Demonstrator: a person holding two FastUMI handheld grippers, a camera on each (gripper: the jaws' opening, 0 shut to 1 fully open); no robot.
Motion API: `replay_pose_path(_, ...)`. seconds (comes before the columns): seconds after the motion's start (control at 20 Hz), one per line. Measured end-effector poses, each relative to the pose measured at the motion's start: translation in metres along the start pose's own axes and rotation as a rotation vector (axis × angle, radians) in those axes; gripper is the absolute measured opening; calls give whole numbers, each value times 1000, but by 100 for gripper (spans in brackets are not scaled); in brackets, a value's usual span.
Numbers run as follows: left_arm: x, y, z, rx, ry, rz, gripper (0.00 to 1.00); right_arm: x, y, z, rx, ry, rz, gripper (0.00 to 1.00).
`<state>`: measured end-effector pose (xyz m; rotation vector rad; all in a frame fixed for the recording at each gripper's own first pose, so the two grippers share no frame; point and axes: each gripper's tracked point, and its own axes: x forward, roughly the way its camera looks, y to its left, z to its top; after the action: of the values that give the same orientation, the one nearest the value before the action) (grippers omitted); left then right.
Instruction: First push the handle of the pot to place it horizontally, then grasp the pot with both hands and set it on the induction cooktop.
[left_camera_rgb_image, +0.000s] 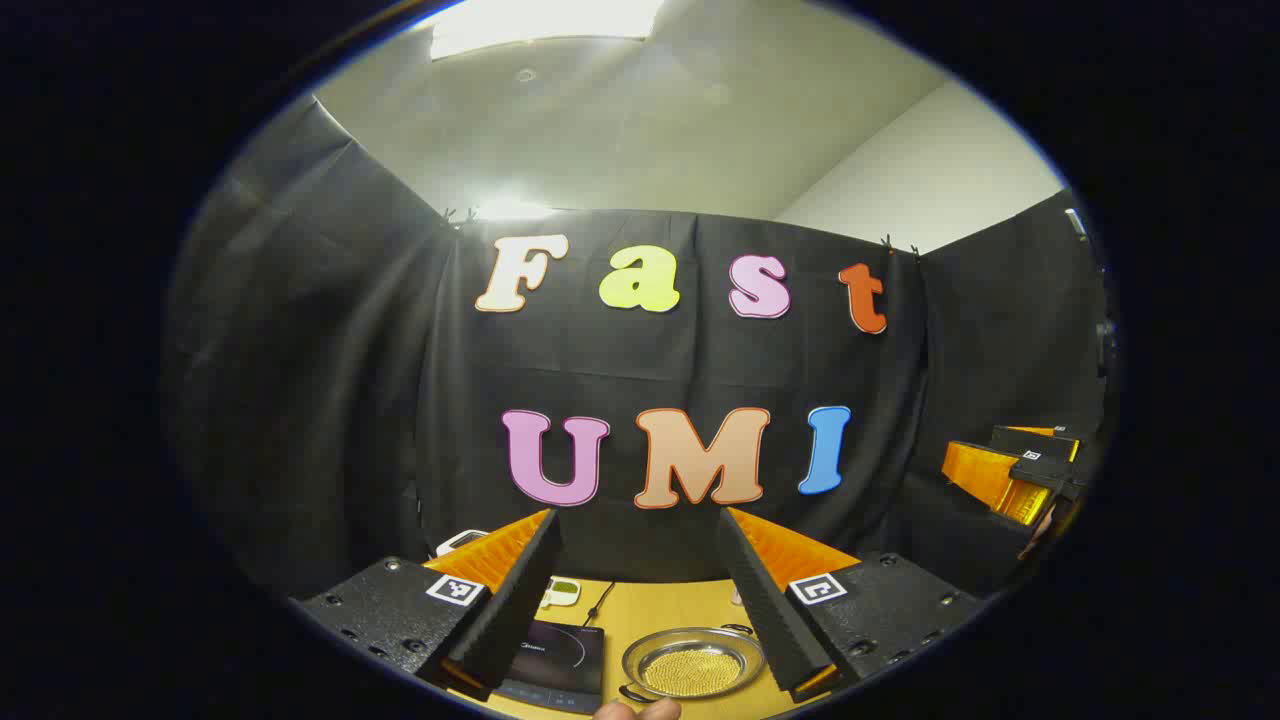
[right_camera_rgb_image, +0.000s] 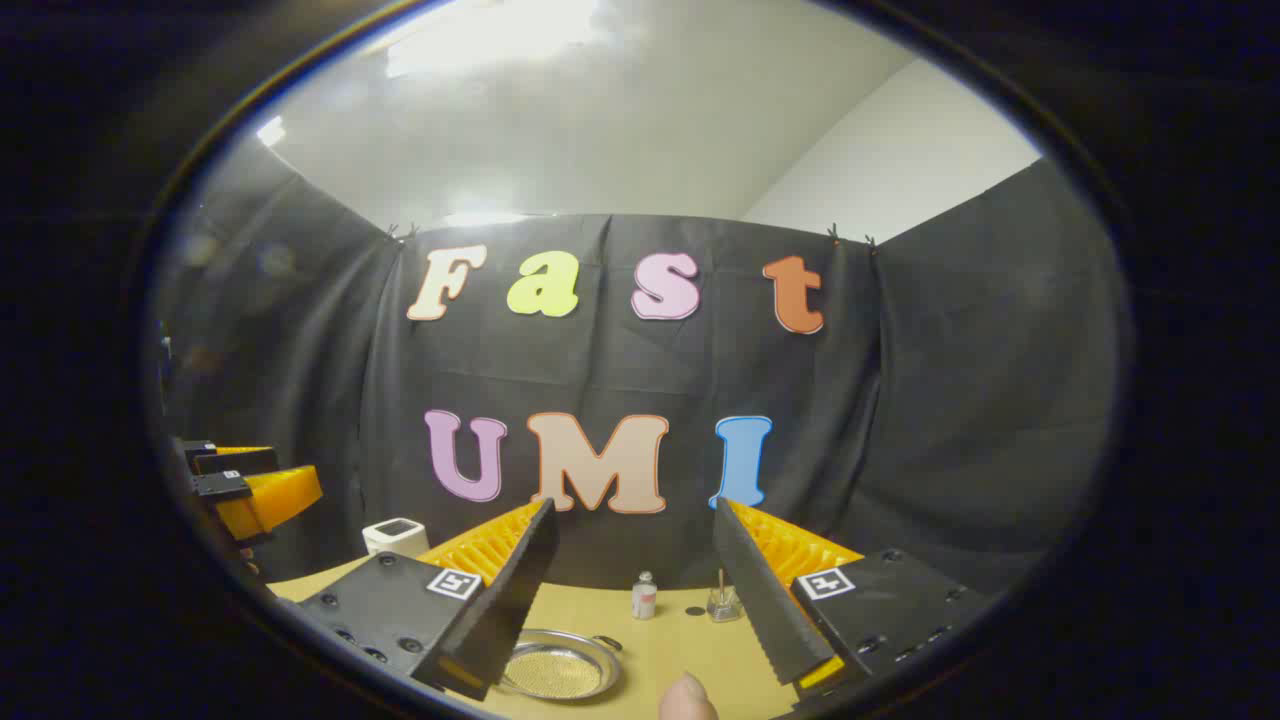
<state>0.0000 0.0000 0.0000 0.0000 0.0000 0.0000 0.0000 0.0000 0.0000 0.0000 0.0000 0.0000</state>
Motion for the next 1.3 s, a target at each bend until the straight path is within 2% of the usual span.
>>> replay_pose_path(0.25,-1,1,-5,13,11,13,92,2,4,-4,5,11,17,99)
replay_pose_path(0.3,-1,2,-4,15,10,14,95,3,5,-6,6,14,21,99)
replay_pose_path(0.35,-1,2,-4,17,9,16,92,4,5,-6,5,17,23,99)
replay_pose_path(0.4,-1,2,-3,18,9,17,95,4,4,-9,3,23,25,98)
replay_pose_path(0.5,0,3,-6,20,15,20,95,6,7,-10,2,27,30,98)
replay_pose_path(0.55,0,2,-7,18,17,21,92,5,7,-10,1,28,32,99)
replay_pose_path(0.65,0,3,-7,15,18,24,95,7,7,-10,-4,25,34,98)
replay_pose_path(0.7,1,4,-6,16,19,26,92,7,7,-11,-6,26,36,98)
replay_pose_path(0.9,2,4,-7,19,19,26,92,10,8,-15,-8,40,43,98)
replay_pose_path(0.95,3,4,-8,20,20,25,92,11,9,-16,-11,45,42,89)
replay_pose_path(1.1,5,6,-11,20,27,24,92,13,9,-20,-28,50,32,74)
replay_pose_path(1.25,6,12,-13,15,32,30,92,16,9,-28,-68,65,14,42)
replay_pose_path(1.3,6,13,-14,13,34,30,92,15,13,-30,-70,68,22,38)
